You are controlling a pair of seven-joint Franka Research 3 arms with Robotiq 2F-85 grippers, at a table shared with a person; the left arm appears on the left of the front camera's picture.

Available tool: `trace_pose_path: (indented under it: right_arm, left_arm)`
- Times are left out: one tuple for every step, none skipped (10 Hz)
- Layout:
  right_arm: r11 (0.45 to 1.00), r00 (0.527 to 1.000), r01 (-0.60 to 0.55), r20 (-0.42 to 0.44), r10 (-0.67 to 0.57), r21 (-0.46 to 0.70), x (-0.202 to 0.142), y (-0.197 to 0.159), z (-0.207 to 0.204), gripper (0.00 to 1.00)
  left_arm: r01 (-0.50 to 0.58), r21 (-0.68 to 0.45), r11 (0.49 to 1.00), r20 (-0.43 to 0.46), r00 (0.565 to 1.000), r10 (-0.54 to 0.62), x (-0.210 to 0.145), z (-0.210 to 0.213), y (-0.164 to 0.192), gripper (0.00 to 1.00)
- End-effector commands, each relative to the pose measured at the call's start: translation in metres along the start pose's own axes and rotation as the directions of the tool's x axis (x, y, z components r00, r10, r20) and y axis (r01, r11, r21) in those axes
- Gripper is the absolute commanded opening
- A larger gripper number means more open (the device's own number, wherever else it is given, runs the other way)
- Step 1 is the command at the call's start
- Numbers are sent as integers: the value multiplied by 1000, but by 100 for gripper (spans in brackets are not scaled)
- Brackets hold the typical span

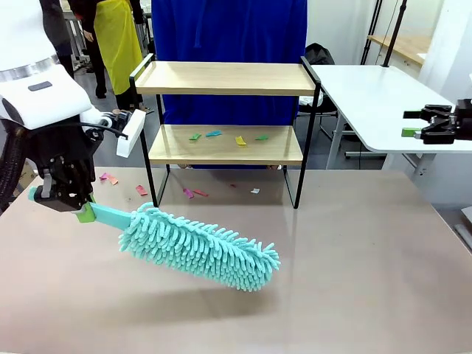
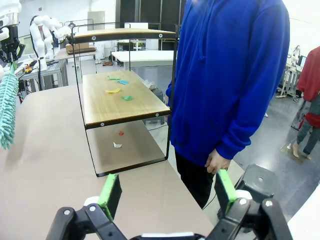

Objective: Clean the shelf.
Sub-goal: Clean the specific section of the Shelf indicated by the human with the Duster.

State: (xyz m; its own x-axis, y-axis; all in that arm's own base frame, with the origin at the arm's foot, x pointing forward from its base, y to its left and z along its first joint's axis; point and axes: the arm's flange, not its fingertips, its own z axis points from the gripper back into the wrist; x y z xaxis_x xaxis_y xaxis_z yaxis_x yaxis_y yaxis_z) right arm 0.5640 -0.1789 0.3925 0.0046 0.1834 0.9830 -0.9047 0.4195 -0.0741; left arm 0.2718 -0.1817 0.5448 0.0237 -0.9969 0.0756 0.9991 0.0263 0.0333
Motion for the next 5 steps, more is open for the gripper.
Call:
trace_pose_path:
  right_arm:
    - [1000,1000,-6,1,6,2,3,0,-2,100]
    - [1000,1000,-6,1,6,2,3,0,-2,100]
    - [1000,1000,-6,1,6,2,3,0,-2,100]
    - [1000,1000,-6,1,6,2,3,0,-2,100]
    - [1000,1000,-6,1,6,2,3,0,-2,100]
  left_arm:
    - [4,-6,1000,7,1000,-4,0,3,-1,13]
    - [4,-6,1000,7,1000,-4,0,3,-1,13]
    - [4,-6,1000,7,1000,-4,0,3,-1,13]
    - [4,-6,1000,7,1000,-4,0,3,-1,13]
    - [4,-6,1000,7,1000,-4,0,3,-1,13]
